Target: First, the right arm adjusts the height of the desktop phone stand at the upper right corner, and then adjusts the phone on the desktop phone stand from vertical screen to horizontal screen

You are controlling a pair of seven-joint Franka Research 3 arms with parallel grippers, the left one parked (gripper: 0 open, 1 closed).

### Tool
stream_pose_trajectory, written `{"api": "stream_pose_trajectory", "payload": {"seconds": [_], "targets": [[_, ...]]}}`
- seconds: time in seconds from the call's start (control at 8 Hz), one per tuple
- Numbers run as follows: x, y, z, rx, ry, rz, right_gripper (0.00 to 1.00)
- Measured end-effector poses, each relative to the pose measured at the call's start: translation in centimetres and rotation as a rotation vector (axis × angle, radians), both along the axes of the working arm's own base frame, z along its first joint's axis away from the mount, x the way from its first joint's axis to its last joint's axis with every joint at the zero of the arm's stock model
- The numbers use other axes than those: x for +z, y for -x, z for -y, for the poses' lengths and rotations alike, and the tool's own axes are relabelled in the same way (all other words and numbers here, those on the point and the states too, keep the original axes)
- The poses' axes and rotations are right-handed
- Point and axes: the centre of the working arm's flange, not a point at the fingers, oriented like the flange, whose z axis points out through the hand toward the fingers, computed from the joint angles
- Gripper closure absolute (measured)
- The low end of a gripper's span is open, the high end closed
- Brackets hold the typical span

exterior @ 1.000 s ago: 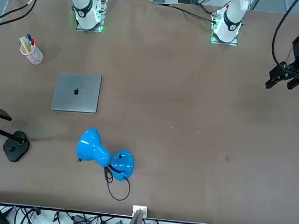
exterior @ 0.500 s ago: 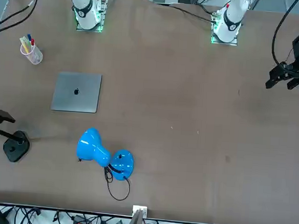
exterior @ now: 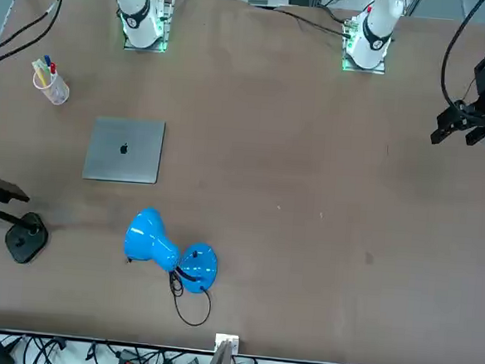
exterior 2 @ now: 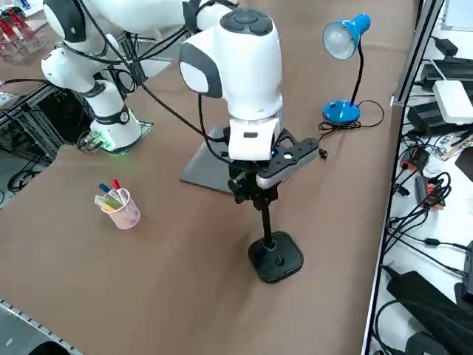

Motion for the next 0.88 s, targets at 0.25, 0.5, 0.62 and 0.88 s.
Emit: {"api": "stream_pose_trajectory", "payload": {"seconds": [0.25,0.5,0.62,0.88], "targets": [[-0.8,-0.1,0.0,0.0,-0.002,-0.008,0.7],[-1.5,-0.2,0.1,-0.001,-0.002,-0.01,0.7],[-1.5,-0.2,0.2,-0.002,-0.001,-0.007,0.7],[-1.6,-0.2,0.3,-0.003,-0.001,-0.007,0.69]]}}
